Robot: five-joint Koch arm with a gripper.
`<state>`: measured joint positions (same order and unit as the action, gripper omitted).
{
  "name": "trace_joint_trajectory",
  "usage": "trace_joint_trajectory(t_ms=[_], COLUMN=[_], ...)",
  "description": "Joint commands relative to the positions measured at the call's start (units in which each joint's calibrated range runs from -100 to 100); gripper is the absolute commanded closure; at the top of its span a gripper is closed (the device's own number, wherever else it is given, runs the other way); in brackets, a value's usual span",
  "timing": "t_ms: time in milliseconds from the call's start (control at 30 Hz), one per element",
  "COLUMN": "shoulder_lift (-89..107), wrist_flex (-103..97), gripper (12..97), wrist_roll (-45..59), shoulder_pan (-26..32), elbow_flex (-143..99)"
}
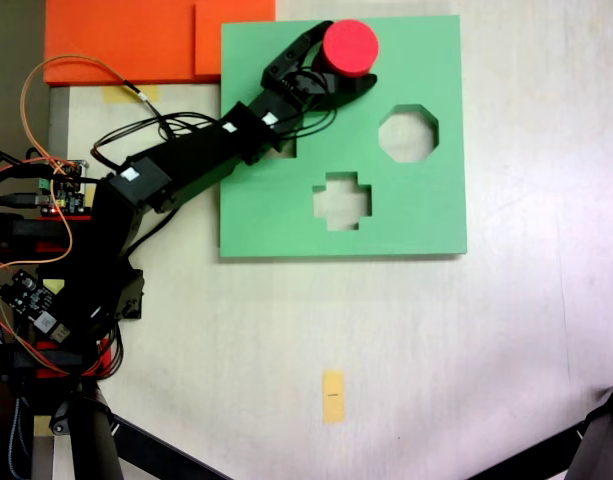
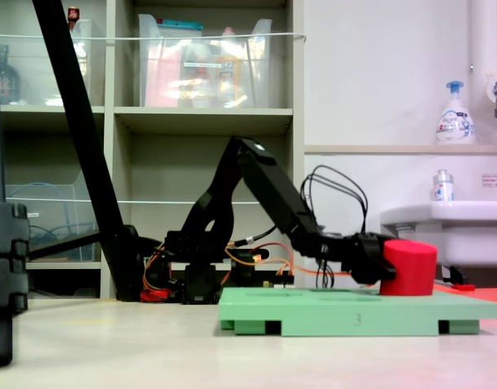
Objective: Put the cylinder block into the corresponding hole
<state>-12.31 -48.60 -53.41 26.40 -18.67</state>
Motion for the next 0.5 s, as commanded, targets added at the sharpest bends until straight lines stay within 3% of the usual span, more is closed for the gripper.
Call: trace_joint_trajectory(t_ms=[0,200,367,467], shoulder_lift=[0.44,1.84,14.55,30.89], wrist_flex=[-2.09,-4.98,-6.43,-6.33], gripper=[62.6,31.1,22.8,21.9], wrist_roll=[0.59,0.54,2.49,4.44], shoulder_pan=[0.68,0.78,1.27,1.47], elbow_flex=[4.31,0.62,-10.25,-19.72])
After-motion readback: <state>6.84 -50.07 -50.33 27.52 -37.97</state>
